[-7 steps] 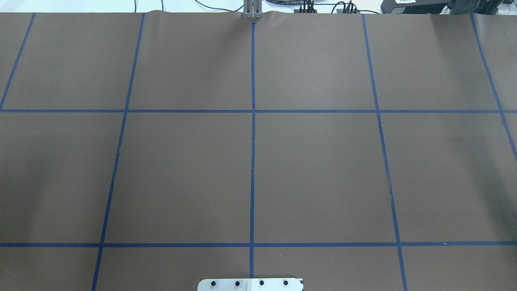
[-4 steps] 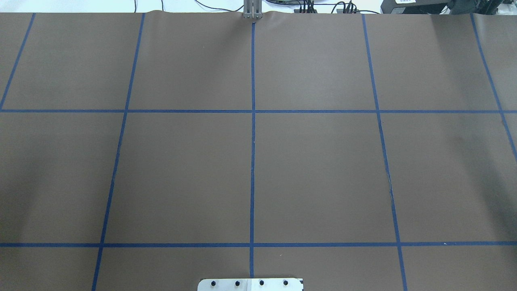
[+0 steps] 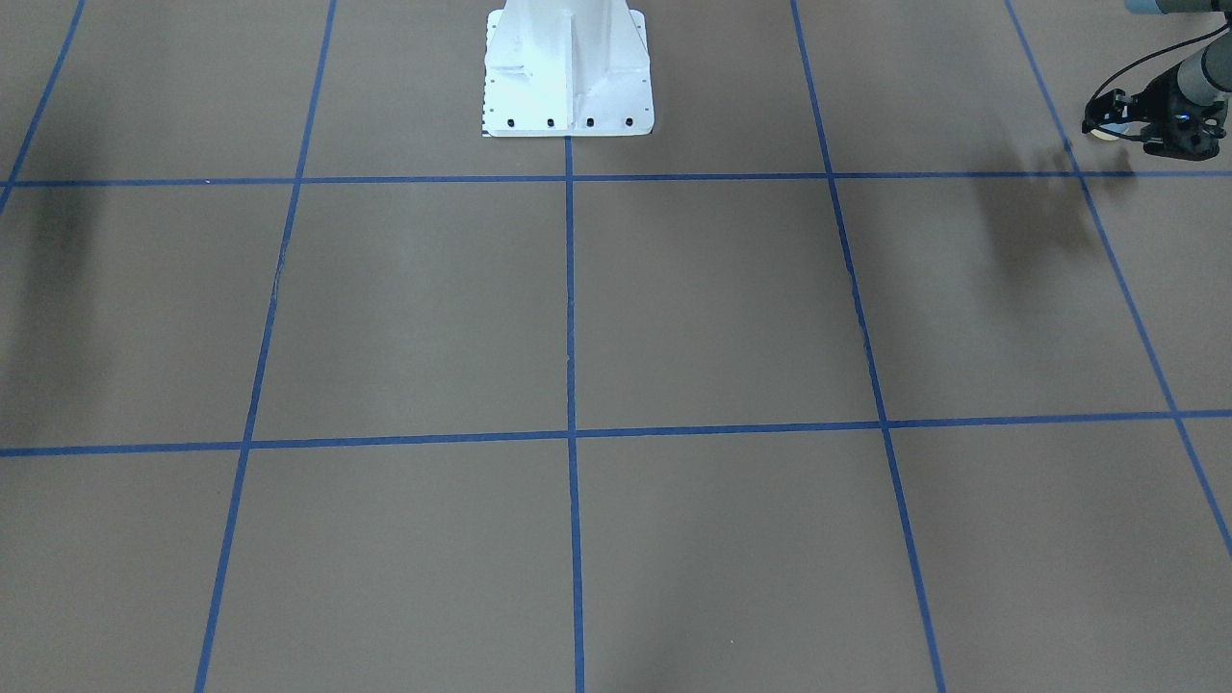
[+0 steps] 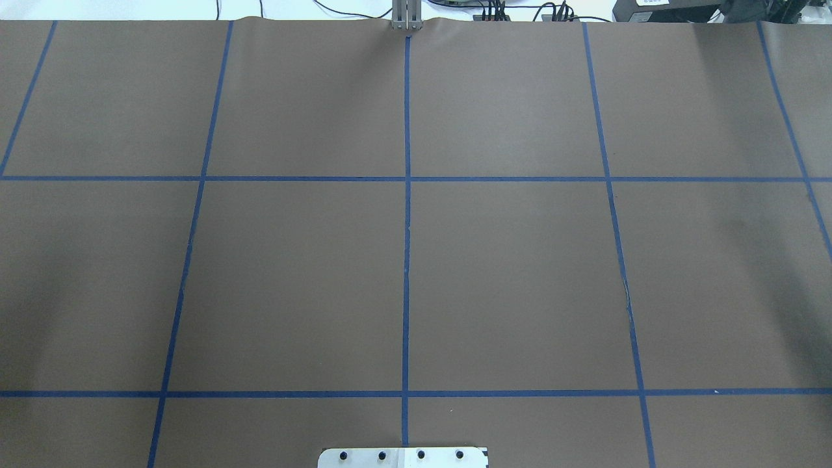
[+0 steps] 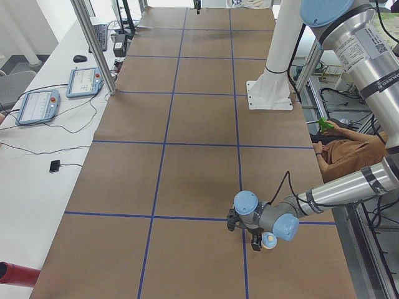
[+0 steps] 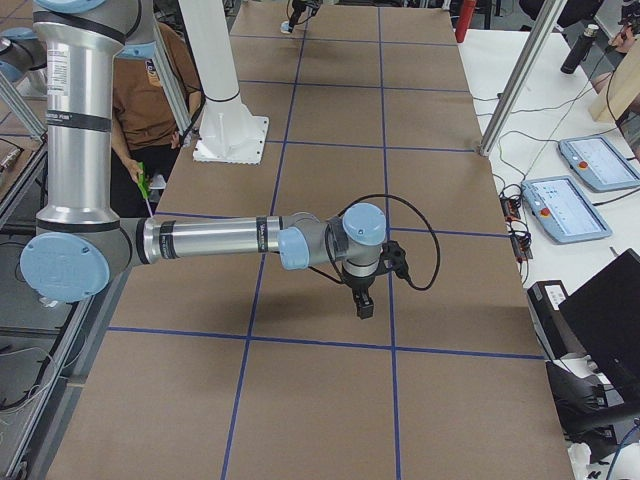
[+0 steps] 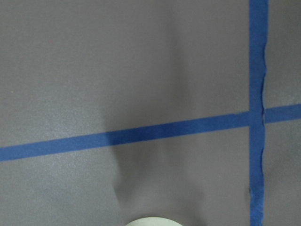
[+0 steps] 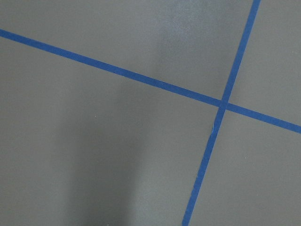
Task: Place and press bell with both arms
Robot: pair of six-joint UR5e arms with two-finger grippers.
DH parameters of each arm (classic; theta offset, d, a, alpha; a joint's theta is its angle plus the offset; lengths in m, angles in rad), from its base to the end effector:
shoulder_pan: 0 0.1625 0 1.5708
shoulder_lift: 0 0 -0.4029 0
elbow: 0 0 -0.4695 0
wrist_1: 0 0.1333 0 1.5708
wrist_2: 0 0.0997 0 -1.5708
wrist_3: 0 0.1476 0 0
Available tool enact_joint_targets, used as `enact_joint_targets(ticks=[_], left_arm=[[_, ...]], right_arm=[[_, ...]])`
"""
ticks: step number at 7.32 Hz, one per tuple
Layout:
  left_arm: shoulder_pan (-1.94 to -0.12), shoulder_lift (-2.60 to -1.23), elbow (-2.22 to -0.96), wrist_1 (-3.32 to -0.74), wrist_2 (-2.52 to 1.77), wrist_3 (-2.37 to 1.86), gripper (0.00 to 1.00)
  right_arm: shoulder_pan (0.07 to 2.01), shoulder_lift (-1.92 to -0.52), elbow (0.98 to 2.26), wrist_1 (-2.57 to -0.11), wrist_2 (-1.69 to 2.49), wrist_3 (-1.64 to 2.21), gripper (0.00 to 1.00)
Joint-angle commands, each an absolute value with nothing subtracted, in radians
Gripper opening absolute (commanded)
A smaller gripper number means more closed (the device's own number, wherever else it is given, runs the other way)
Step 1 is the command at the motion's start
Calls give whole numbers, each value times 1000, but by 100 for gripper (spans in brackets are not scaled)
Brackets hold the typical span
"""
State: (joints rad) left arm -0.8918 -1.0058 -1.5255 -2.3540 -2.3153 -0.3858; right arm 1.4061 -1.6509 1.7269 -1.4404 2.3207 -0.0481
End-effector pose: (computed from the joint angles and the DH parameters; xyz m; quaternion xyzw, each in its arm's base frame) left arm 0.1537 -0.2434 0.8616 -0.1146 0.3530 0.1666 0.9135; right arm -0.0588 -0.5535 0.6137 0.0745 -0.3692 -0.1358 0.9163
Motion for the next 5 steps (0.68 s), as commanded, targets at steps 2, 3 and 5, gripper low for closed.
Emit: enact_joint_targets(ticks=[2,3,5], left_arm=[[-871,-1005,-1474,-2417,-2309,-391,100],[-868,-1003,-1476,-2418,-2316,-394,100],[-851,-1003,-1474,-2418,-2319,-402,100]], right_arm=[[1405,-1651,1730,-1440,2329,-46,100],[1405,-1652,1730,-1439,2330,-46,100],[1405,-1651,1730,-1439,2347,-46,100]])
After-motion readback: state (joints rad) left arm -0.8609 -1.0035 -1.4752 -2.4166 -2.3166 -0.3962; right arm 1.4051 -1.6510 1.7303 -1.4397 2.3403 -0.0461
